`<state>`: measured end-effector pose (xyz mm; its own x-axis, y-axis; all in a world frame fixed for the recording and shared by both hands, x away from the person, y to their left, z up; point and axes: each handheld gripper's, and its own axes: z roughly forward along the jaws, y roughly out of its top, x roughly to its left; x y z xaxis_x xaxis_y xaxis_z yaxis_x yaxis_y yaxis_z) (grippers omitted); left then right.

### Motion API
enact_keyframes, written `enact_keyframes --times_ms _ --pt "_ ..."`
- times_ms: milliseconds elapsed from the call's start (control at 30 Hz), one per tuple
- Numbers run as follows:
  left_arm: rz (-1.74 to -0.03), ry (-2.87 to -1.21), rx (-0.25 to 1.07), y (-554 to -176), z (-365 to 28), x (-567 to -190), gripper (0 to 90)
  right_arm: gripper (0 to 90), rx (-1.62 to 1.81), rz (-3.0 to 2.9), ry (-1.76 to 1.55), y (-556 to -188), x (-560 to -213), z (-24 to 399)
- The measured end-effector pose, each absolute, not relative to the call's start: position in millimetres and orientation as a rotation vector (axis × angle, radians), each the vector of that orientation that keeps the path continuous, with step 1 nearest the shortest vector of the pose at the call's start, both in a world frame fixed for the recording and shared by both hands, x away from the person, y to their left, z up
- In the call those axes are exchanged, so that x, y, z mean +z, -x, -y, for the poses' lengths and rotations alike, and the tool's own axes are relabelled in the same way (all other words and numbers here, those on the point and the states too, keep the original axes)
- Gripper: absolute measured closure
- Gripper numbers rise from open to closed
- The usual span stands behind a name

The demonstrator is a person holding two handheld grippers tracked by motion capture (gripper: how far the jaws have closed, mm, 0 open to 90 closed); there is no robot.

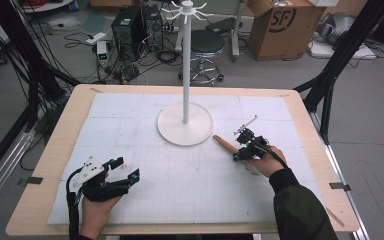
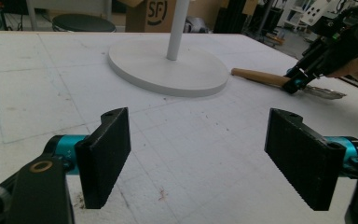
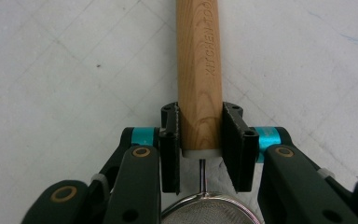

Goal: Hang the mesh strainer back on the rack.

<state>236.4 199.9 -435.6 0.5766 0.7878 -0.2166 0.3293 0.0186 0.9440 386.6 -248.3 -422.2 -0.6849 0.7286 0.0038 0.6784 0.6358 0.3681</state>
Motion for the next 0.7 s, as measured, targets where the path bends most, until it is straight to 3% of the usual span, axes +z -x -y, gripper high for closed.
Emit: enact_keyframes --times_ms 300,700 --pt "-0.975 -1.561 0.463 -236 -201 -435 23.1 70.9 0.657 -2.635 -1.179 -375 -408 257" --pt "-0.976 -1.566 0.462 -236 -200 -436 23.1 70.8 1.288 -2.354 -1.097 -358 -360 272"
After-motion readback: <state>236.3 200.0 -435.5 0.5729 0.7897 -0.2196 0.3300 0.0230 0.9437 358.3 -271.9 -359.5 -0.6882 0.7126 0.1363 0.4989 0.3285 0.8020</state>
